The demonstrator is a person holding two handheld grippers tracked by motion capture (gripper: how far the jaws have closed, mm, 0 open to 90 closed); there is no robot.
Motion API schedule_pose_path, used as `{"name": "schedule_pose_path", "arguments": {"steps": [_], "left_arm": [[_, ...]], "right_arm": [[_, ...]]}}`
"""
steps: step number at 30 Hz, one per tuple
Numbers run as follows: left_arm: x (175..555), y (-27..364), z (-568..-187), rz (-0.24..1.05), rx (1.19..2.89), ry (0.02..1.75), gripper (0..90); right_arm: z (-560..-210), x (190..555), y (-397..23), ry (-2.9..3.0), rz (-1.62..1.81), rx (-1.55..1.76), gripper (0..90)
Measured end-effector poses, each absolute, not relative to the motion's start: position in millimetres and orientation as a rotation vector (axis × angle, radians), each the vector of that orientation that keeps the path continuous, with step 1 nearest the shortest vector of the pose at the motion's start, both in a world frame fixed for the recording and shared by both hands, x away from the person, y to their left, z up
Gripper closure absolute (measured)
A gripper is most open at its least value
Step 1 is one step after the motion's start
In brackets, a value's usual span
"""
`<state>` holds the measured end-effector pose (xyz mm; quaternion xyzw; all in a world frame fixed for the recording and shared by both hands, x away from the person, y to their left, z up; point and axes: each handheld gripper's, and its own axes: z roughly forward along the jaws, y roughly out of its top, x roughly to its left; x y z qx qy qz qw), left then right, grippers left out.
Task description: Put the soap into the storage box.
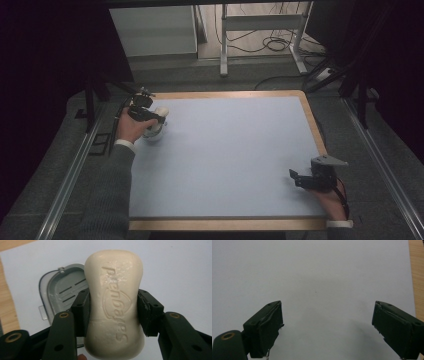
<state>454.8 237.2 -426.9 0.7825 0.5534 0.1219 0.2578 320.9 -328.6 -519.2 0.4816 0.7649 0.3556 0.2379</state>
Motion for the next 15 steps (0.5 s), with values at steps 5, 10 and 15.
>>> {"name": "schedule_pose_path", "arguments": {"steps": [5, 10, 15], "left_arm": [[461, 238, -433, 0.316, 2.116, 1.525, 49.6], [467, 240, -441, 0.311, 2.116, 1.569, 49.6], [473, 242, -446, 0.310, 2.106, 1.603, 49.6]], "right_arm": [[-519, 321, -328, 2.098, 0.971, 1.319, 9.5], [-519, 321, -329, 2.093, 0.976, 1.322, 9.6], [-520, 321, -329, 2.097, 0.971, 1.323, 9.6]]}}
